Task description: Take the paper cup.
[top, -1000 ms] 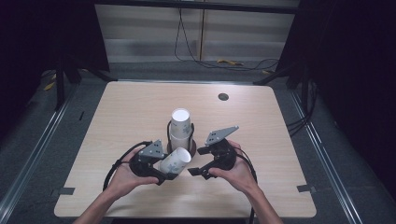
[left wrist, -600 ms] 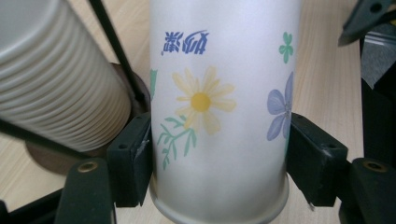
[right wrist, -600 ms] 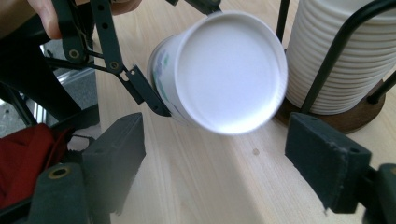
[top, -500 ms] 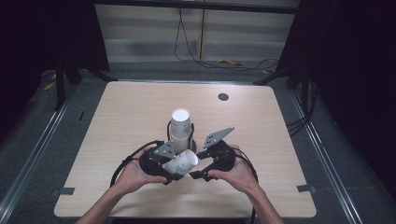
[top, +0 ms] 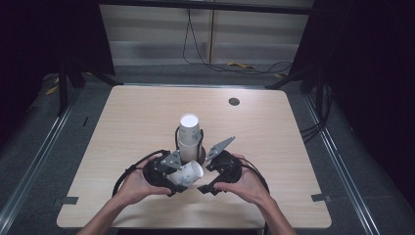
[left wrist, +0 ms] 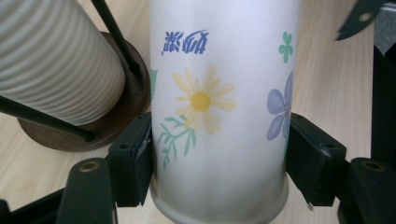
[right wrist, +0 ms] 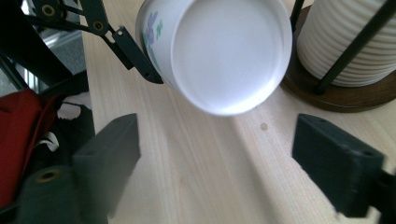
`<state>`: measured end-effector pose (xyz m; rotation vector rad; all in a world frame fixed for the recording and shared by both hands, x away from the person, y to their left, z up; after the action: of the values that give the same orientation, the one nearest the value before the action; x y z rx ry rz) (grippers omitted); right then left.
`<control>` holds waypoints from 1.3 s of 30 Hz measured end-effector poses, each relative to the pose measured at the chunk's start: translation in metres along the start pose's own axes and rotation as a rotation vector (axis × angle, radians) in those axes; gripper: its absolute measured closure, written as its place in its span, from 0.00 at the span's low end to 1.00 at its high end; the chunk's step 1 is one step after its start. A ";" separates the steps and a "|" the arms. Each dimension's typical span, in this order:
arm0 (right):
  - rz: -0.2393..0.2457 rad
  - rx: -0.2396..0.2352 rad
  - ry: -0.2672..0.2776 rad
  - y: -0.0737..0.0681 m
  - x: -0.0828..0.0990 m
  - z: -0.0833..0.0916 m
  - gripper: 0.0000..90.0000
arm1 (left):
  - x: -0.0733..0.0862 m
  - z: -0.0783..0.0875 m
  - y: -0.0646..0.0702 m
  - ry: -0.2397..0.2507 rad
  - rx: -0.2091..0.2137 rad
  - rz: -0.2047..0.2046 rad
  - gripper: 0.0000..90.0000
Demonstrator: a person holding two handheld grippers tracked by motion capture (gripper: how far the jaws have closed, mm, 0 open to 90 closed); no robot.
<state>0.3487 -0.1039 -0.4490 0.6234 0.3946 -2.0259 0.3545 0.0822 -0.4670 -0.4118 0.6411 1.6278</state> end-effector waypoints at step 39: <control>0.082 -0.072 -0.085 -0.010 -0.004 -0.005 0.32 | -0.012 -0.017 0.021 -0.051 0.031 -0.097 0.36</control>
<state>0.3436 -0.0935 -0.4507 0.4996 0.3829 -1.9439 0.3340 0.0614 -0.4693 -0.3721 0.5987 1.5298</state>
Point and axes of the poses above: each handheld gripper's, and its own axes: z roughly backward along the jaws, x roughly out of its underside, y roughly to its right, the point moved 3 cm from there along -z, roughly forward along the jaws, and after that the axes turned 11 degrees about x, right-handed, at the moved point
